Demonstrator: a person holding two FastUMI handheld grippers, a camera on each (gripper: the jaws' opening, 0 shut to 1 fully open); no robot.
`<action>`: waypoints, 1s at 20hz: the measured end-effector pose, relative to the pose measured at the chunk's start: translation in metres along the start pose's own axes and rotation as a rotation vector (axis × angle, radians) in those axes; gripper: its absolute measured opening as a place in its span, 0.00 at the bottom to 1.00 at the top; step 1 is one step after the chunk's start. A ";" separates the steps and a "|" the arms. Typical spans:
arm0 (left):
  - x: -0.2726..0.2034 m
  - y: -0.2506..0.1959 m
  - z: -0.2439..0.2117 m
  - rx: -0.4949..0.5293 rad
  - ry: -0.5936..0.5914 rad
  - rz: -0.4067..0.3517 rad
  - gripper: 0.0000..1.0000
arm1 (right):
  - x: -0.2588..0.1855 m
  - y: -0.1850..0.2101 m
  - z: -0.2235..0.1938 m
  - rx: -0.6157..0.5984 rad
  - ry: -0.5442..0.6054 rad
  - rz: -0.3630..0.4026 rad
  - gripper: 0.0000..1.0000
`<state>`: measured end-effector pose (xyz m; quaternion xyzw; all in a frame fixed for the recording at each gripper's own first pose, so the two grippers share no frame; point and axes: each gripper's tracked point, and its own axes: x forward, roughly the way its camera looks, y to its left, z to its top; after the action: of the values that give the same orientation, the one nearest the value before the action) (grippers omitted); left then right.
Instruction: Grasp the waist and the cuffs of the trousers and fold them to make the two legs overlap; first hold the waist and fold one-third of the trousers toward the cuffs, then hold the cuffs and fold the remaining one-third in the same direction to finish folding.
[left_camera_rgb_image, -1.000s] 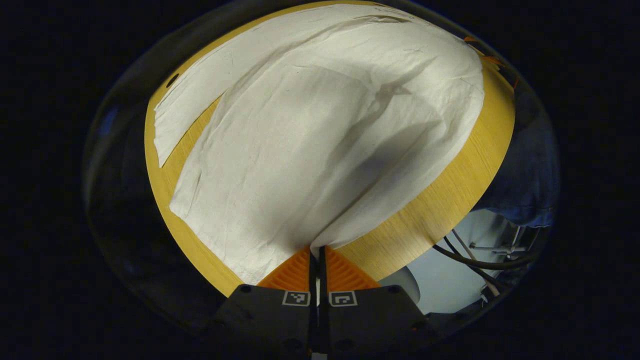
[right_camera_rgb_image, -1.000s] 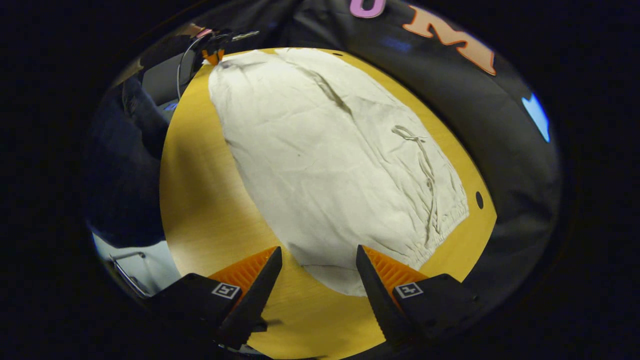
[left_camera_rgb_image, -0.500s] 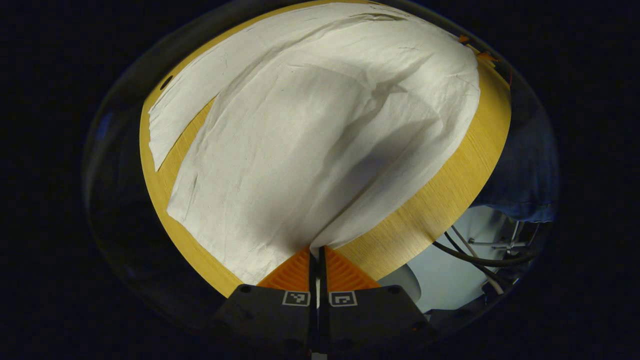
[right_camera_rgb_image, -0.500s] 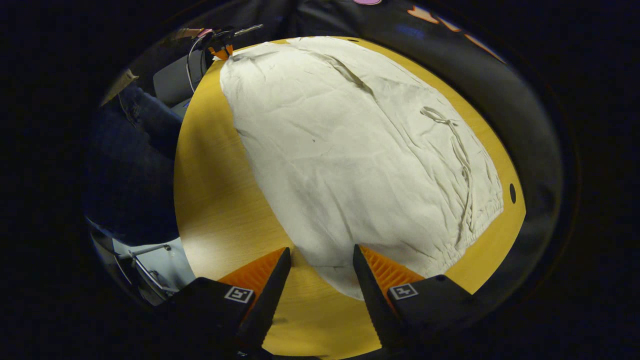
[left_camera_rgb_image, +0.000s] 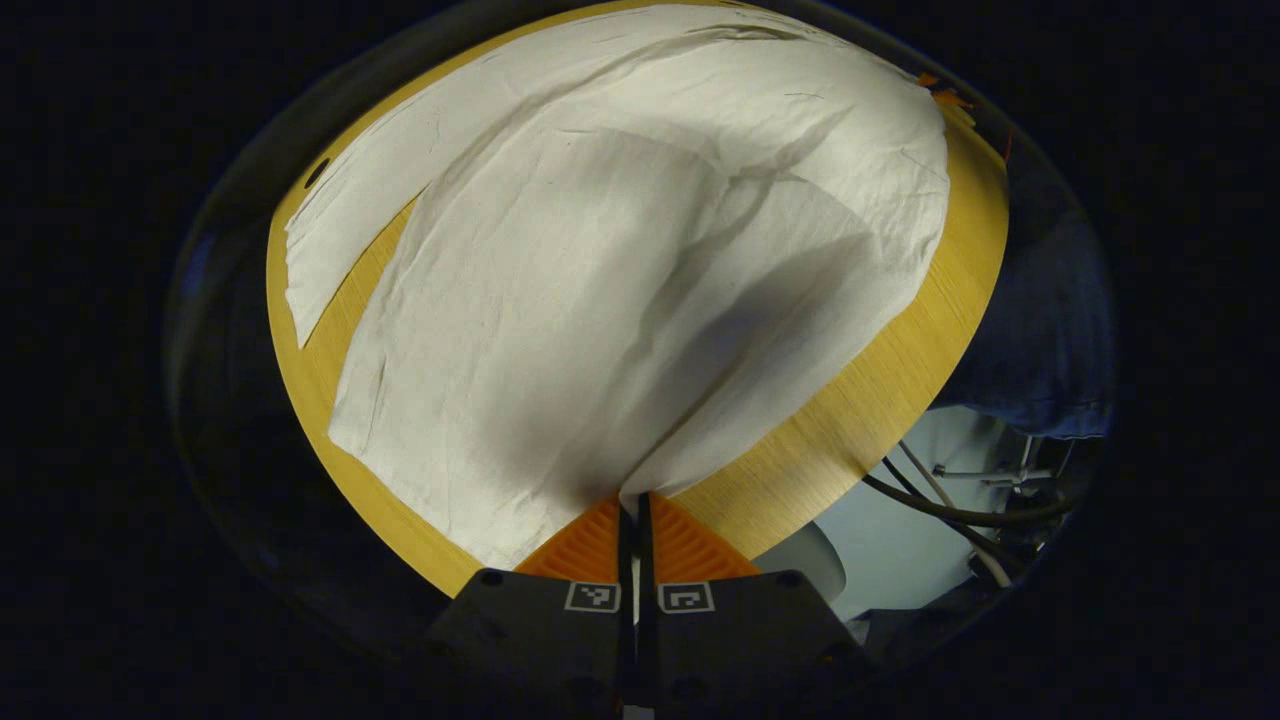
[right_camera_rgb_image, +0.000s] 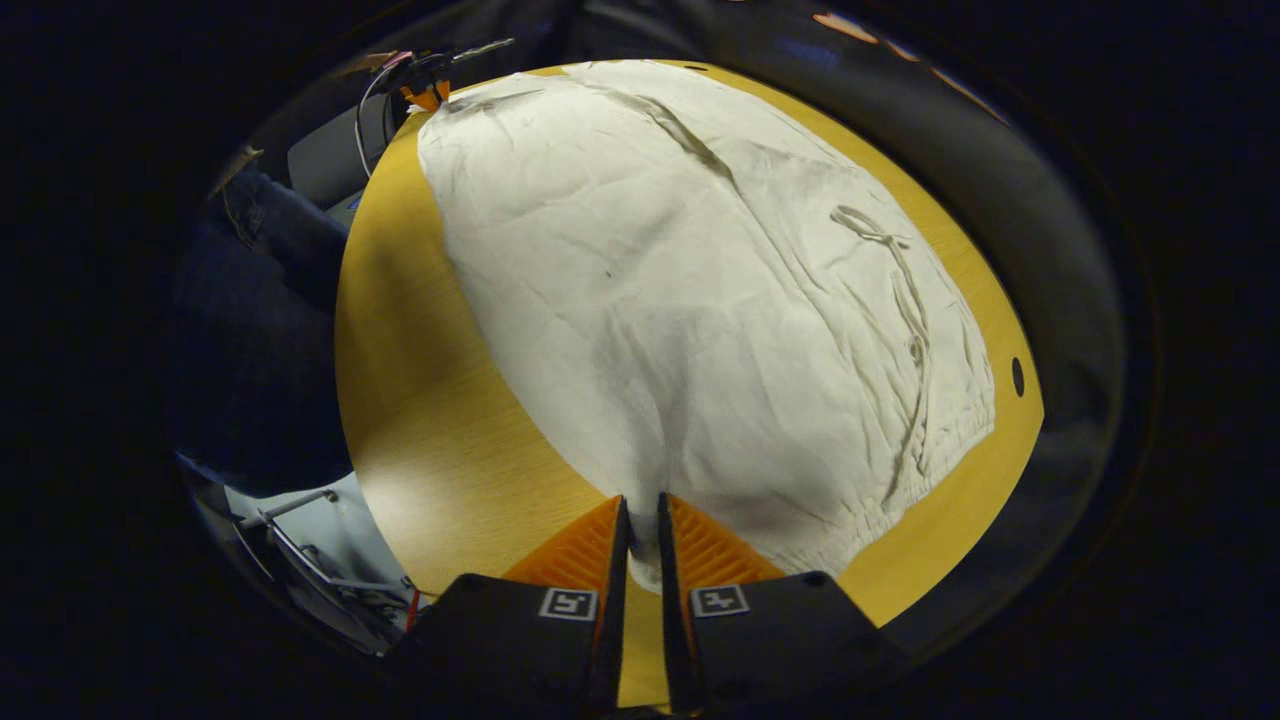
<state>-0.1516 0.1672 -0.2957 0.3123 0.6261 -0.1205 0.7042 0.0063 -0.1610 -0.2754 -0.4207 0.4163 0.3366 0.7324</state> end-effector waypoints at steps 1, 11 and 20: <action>0.000 0.000 -0.001 -0.001 0.002 -0.008 0.00 | 0.002 -0.002 0.001 0.024 0.000 -0.011 0.15; -0.003 -0.012 0.006 -0.058 -0.073 0.063 0.00 | -0.010 0.005 -0.005 0.282 -0.025 -0.097 0.06; -0.075 0.032 0.113 -0.272 -0.327 0.304 0.00 | -0.040 -0.021 0.025 0.589 -0.219 -0.246 0.06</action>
<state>-0.0561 0.1089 -0.2127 0.2818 0.4603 0.0233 0.8415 0.0152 -0.1529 -0.2247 -0.1994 0.3605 0.1543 0.8980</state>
